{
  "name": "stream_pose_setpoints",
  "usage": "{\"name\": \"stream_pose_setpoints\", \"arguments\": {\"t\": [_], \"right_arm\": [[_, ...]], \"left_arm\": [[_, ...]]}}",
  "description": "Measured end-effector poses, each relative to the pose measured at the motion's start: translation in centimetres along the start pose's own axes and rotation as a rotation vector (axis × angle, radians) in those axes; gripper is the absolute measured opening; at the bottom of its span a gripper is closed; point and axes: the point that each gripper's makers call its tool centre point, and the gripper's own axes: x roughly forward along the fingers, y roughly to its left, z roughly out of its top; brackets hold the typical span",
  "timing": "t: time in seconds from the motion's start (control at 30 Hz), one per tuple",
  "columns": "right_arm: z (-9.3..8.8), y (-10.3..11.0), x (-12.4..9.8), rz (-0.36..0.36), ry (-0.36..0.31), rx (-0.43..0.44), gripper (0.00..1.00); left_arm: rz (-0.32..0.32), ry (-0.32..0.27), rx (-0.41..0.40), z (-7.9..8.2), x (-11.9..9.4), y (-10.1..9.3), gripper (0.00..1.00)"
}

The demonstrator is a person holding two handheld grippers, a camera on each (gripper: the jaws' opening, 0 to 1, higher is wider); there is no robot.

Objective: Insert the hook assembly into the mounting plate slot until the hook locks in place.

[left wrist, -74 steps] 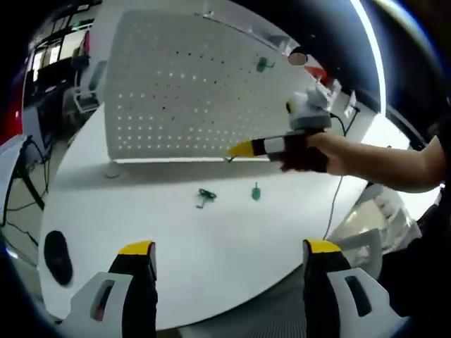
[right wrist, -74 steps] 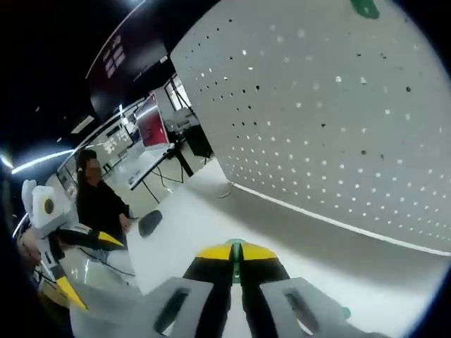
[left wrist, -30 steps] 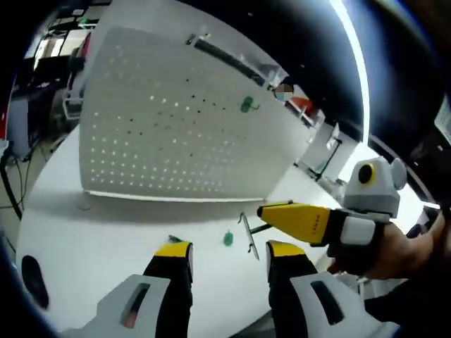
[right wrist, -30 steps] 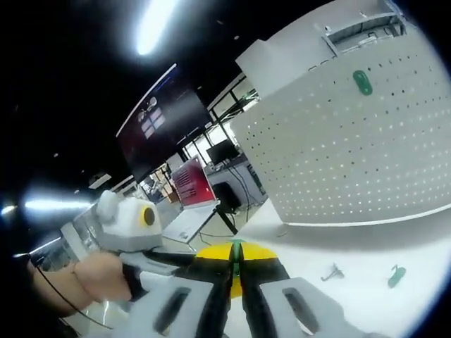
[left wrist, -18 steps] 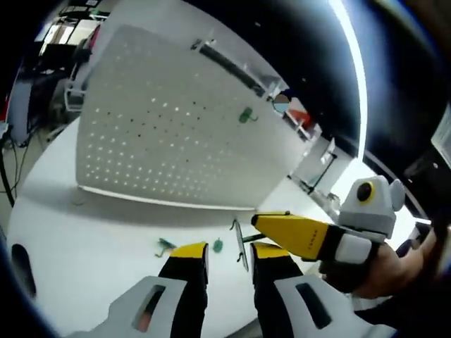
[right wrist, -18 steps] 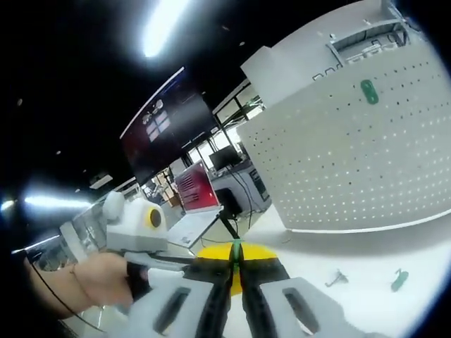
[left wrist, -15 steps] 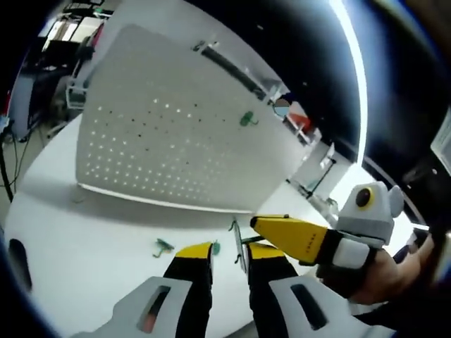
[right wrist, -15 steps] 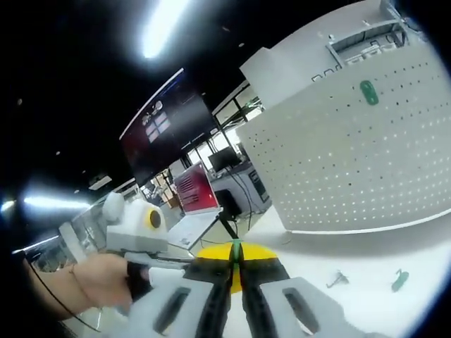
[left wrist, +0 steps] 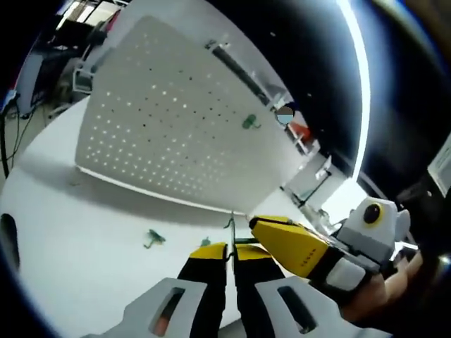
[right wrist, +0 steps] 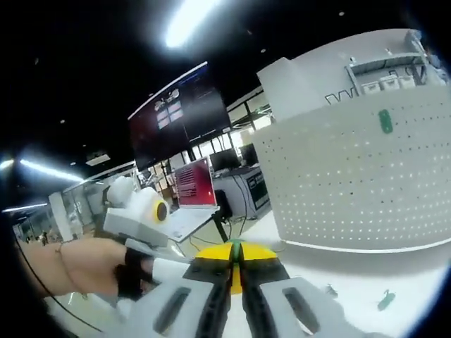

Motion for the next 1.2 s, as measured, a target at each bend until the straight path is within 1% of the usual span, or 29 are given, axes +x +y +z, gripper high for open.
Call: {"name": "stream_pose_setpoints", "arguments": {"t": [0.2,0.27,0.33,0.4,0.43,0.47,0.5,0.53,0.6,0.63,0.67,0.7,0.73,0.77,0.8,0.83,0.9,0.93,0.97,1.03,1.1,1.2], "right_arm": [[0.4,-0.1,0.0,-0.01,-0.004,0.004,0.0],[0.4,-0.1,0.0,-0.01,0.0,0.002,0.0],[0.6,0.0,-0.1,-0.007,0.012,0.0,0.01],[1.2,-0.1,-0.4,-0.004,-0.001,-0.055,0.04],[1.4,0.1,-0.7,0.005,-0.003,-0.056,0.05],[1.5,0.1,-0.8,0.011,-0.001,-0.05,0.06],[1.5,0.3,-1.0,0.035,0.006,-0.017,0.06],[1.5,0.4,-1.2,0.043,0.007,0.006,0.07],[1.5,0.4,-1.5,0.053,0.014,0.036,0.07],[1.7,0.2,-1.6,0.05,0.003,0.037,0.07],[1.8,0.2,-1.7,0.052,-0.003,0.058,0.08],[1.9,0.2,-1.8,0.05,-0.003,0.067,0.08],[2.1,0.1,-1.9,0.048,-0.008,0.1,0.08],[2.2,0.0,-1.9,0.049,-0.014,0.115,0.09],[2.4,0.0,-2.0,0.054,-0.022,0.125,0.09],[2.5,0.0,-2.0,0.056,-0.024,0.123,0.09],[2.5,0.0,-1.9,0.058,-0.021,0.125,0.09],[2.4,0.0,-1.8,0.063,-0.02,0.144,0.09],[2.4,0.0,-1.7,0.069,-0.021,0.163,0.09],[2.1,0.1,-1.7,0.08,-0.026,0.198,0.09],[1.8,0.1,-1.7,0.077,-0.02,0.2,0.09],[1.7,0.4,-1.7,0.083,-0.02,0.215,0.09]], "left_arm": [[0.019,-0.009,0.047,0.4,-0.1,-0.2,0.01],[0.022,-0.014,0.078,0.5,-0.1,-0.2,0.01],[0.031,-0.017,0.128,0.8,-0.2,-0.3,0.01],[0.041,-0.023,0.166,1.0,-0.3,-0.2,0.01],[0.054,-0.018,0.19,1.1,-0.5,-0.1,0.01],[0.069,-0.017,0.216,1.3,-0.6,0.2,0.01],[0.086,-0.02,0.266,1.6,-0.7,0.4,0.01],[0.091,-0.023,0.298,1.8,-0.8,0.3,0.01],[0.07,-0.08,0.376,3.0,-0.9,-0.6,0.01],[0.077,-0.09,0.4,3.3,-0.9,-0.8,0.01],[0.091,-0.094,0.456,3.6,-1.0,-1.0,0.01],[0.096,-0.092,0.478,3.6,-1.0,-1.0,0.01],[0.111,-0.085,0.545,3.7,-1.0,-1.1,0.01],[0.12,-0.074,0.595,3.6,-0.9,-1.3,0.01],[0.117,-0.067,0.613,3.5,-0.8,-1.4,0.01],[0.109,-0.059,0.624,3.3,-0.7,-1.6,0.01],[0.102,-0.06,0.595,3.2,-0.5,-1.8,0.01],[0.112,-0.059,0.575,3.2,-0.6,-1.6,0.01],[0.117,-0.057,0.572,3.2,-0.6,-1.5,0.01],[0.117,-0.065,0.58,3.3,-0.6,-1.6,0.01],[0.115,-0.064,0.59,3.2,-0.6,-1.7,0.01],[0.111,-0.06,0.639,3.0,-0.6,-2.0,0.01]]}}
